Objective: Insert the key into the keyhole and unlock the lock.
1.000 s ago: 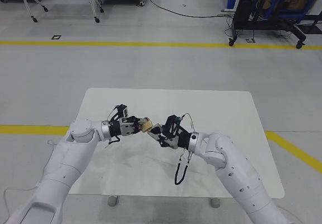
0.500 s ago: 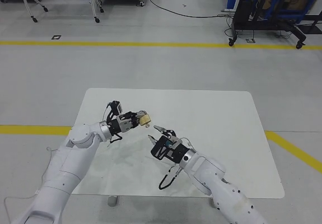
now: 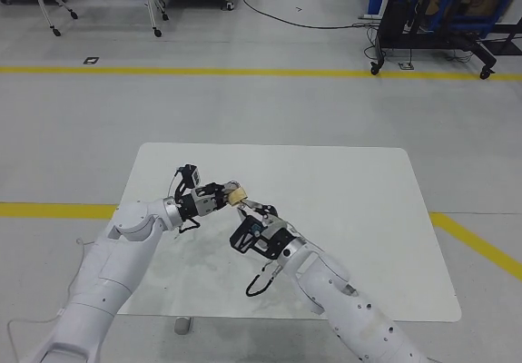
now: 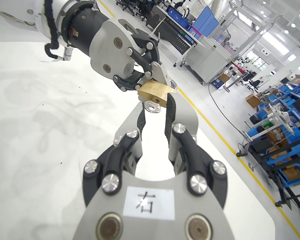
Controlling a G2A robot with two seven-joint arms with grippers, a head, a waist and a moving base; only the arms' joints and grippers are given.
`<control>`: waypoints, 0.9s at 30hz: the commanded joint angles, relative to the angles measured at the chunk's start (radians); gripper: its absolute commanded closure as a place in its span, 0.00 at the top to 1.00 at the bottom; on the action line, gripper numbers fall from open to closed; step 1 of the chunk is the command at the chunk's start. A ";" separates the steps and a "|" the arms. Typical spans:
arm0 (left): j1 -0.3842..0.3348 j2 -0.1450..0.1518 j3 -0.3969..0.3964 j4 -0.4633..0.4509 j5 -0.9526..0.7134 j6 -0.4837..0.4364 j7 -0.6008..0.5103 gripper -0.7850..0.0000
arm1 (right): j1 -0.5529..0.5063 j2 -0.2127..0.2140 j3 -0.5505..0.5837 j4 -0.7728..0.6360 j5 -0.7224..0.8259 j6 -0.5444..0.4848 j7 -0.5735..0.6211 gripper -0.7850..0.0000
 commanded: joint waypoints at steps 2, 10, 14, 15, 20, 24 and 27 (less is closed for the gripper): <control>-0.001 0.000 0.000 0.001 0.007 0.001 -0.002 0.00 | 0.006 -0.004 -0.006 0.003 0.008 0.002 0.012 0.00; -0.003 -0.001 0.001 0.002 0.016 0.003 -0.010 0.00 | 0.012 -0.012 -0.002 0.021 0.058 -0.004 0.001 0.00; 0.000 0.000 0.001 -0.005 0.048 -0.029 -0.003 0.00 | -0.003 -0.013 0.025 0.017 0.198 -0.056 -0.042 0.00; 0.001 0.000 0.001 -0.008 0.051 -0.036 -0.003 0.00 | -0.006 -0.013 0.037 0.017 0.251 -0.078 -0.055 0.00; 0.012 0.001 -0.010 -0.021 0.047 -0.083 -0.006 0.00 | -0.012 -0.013 0.098 0.045 0.516 -0.201 -0.085 0.00; 0.023 0.004 -0.021 -0.039 0.053 -0.134 -0.012 0.00 | 0.001 -0.013 0.140 0.091 0.733 -0.312 -0.065 0.00; 0.035 0.005 -0.026 -0.053 0.064 -0.173 -0.008 0.00 | 0.019 -0.014 0.158 0.137 0.912 -0.414 -0.034 0.00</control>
